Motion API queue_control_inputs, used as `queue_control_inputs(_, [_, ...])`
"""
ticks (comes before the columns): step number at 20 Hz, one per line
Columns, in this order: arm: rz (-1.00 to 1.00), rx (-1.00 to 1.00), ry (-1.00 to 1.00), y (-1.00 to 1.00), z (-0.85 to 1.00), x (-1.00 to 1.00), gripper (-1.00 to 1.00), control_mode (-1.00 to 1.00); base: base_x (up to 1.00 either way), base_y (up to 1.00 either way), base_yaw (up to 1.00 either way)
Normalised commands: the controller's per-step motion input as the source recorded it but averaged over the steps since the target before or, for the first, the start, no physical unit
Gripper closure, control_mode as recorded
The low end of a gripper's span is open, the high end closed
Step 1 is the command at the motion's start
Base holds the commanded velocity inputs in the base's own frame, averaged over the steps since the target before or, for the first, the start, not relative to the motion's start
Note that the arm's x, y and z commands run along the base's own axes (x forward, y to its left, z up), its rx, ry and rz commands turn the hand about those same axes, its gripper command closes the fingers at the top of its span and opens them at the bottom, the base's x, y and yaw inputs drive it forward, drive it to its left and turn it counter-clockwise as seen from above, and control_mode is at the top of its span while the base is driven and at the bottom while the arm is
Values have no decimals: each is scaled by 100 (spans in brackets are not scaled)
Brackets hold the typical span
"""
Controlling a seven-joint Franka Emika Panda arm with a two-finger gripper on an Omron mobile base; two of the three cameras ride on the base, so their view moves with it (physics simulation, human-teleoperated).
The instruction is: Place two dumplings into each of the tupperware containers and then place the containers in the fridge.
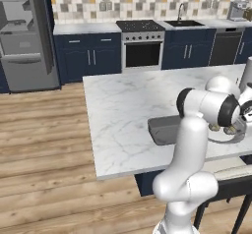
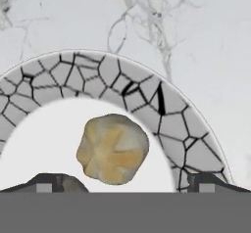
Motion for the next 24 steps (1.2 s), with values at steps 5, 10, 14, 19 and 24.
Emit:
queue_control_inputs(5, [-13, 0, 0, 1, -26, 1, -100, -100, 0, 0, 0])
queue_control_inputs(10, [-4, -3, 1, 21, -19, 18, -100, -100, 0, 0, 0])
queue_control_inputs(14, [-6, -4, 4, 7, -26, 7, -100, -100, 0, 0, 0])
queue_control_inputs(19, [-11, -2, 6, -6, -40, 1, -100, -100, 0, 0, 0])
queue_control_inputs(24, [-10, 0, 4, -6, -30, 4, 100, -100, 0, 0, 0])
